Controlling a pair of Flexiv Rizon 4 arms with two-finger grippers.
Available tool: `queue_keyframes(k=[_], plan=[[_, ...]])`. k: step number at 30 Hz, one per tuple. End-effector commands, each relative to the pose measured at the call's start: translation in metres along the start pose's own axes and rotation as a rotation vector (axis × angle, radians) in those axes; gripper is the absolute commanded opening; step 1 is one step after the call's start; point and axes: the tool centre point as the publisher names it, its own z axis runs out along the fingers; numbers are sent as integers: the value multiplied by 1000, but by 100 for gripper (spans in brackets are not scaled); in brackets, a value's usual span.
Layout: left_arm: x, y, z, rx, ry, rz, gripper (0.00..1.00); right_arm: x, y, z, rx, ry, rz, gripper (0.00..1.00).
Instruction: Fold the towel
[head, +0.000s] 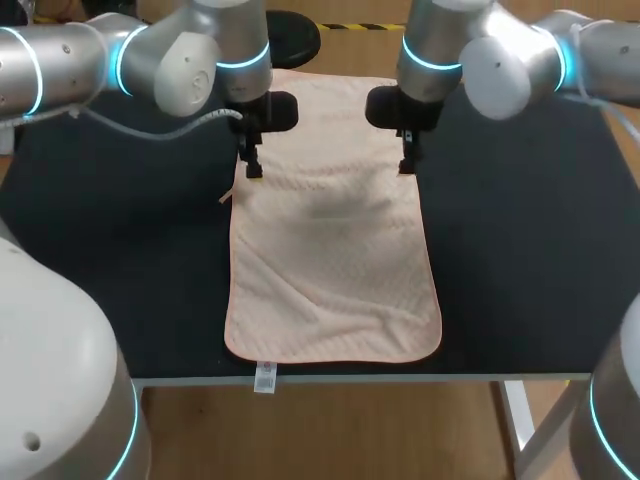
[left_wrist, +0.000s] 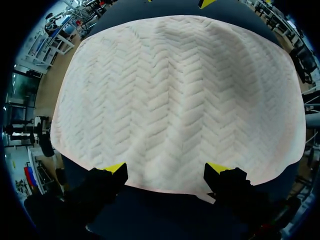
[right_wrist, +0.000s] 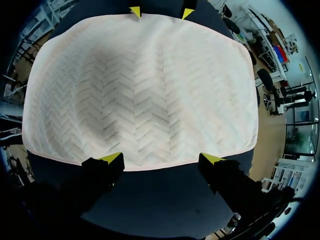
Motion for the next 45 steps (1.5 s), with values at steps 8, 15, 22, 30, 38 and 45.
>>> queue_keyframes(k=[8,15,22,30,38,45], plan=[[2,2,15,-2,13,19,100,-4,2,32,21,22,-13,100],[1,5,25,-7,26,35,100,-3,-1,37,21,29,0,100],[0,4,35,-14,33,51,100,3,-2,43,6,41,6,100],[-1,-1,41,-17,35,63,100,8,-5,52,9,67,1,100],[0,-2,49,-22,45,65,100,10,-6,57,15,81,-5,100],[3,0,54,-24,61,64,100,10,-6,59,23,89,-14,45]])
